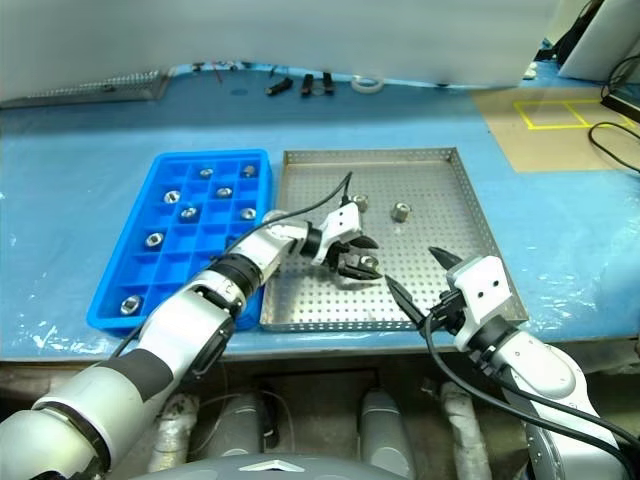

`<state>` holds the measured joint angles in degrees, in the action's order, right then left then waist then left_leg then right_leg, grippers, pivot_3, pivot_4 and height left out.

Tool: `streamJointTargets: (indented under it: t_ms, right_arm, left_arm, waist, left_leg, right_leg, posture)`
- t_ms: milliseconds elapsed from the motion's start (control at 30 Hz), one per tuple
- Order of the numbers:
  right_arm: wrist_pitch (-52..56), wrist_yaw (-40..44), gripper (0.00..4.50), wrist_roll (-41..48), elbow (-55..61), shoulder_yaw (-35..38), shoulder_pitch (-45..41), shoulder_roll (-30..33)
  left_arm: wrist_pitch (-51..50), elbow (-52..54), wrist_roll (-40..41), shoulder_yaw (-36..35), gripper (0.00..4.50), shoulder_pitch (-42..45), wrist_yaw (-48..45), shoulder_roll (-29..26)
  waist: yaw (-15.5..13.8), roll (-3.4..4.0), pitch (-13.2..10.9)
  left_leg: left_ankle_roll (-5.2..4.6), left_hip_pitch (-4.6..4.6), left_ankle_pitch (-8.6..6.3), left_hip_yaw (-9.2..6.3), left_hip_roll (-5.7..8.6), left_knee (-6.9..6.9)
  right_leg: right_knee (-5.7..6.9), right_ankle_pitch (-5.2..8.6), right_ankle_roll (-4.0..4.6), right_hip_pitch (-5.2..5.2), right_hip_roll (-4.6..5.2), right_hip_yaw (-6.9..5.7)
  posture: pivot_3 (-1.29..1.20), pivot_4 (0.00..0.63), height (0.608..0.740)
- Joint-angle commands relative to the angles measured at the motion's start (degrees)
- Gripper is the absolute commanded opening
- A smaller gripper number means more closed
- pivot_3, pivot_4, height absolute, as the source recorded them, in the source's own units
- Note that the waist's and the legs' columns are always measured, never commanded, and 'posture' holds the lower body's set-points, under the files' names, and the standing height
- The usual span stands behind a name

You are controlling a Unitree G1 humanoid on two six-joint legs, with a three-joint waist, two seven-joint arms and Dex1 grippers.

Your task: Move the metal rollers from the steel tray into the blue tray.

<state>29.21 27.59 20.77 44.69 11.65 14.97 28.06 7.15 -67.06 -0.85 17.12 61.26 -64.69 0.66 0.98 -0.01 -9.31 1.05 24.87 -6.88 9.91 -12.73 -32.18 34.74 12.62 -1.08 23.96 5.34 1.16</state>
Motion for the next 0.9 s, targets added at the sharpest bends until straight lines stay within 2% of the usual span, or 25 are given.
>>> streamJointTargets:
  t_ms: [33, 400, 500, 600, 900]
  right_arm:
    - [-0.67, -0.92, 4.5, -0.21, 1.62, 0.09, 0.15, 0.0]
    - [0.75, -2.55, 4.5, 0.32, 2.32, -0.37, -1.06, 0.43]
    - [1.35, -2.79, 4.5, 0.52, 2.58, -0.56, -1.56, 0.53]
    - [1.86, -2.78, 4.5, 0.8, 2.52, -0.61, -2.39, 0.73]
    - [1.94, -1.12, 4.5, 2.04, 0.96, -0.09, -4.6, 1.94]
  left_arm:
    - [1.26, -0.47, -1.33, -1.0, 3.53, 1.47, 0.6, 0.22]
    - [0.59, -1.48, -3.94, -1.56, 3.53, 0.52, 1.51, 1.51]
    - [0.51, -1.39, -3.61, -2.41, 2.88, 0.31, 1.08, 1.31]
    - [-0.16, -1.12, -3.13, -3.36, 1.92, 0.37, 0.27, 0.9]
    - [-5.78, 6.24, 1.32, -6.84, 1.82, -0.26, -7.53, -1.25]
  waist:
    - [0.02, 0.0, 0.0]
    - [0.04, 0.0, 0.0]
    - [0.06, 0.0, 0.0]
    - [0.04, 0.0, 0.0]
    - [-0.14, 0.0, -0.01]
  left_leg:
    - [0.0, -0.03, 0.0, 0.03, 0.01, 0.0]
    - [-0.08, -0.07, -0.05, 0.13, 0.06, -0.02]
    - [-0.08, -0.07, -0.06, 0.14, 0.06, -0.02]
    - [-0.08, -0.08, -0.06, 0.14, 0.06, -0.02]
    - [-0.08, -0.05, -0.06, 0.16, 0.06, 0.04]
  right_leg:
    - [0.0, 0.0, 0.0, 0.0, 0.01, 0.04]
    - [-0.01, 0.0, -0.01, 0.0, 0.07, 0.17]
    - [-0.01, 0.0, -0.01, 0.0, 0.07, 0.17]
    - [-0.01, 0.0, -0.01, 0.0, 0.07, 0.18]
    - [-0.03, 0.0, -0.01, 0.05, 0.07, 0.18]
  posture:
    - [-0.53, 0.15, 0.74]
    - [-0.53, 0.15, 0.74]
    - [-0.53, 0.15, 0.74]
    - [-0.52, 0.15, 0.74]
    - [-0.47, 0.15, 0.74]
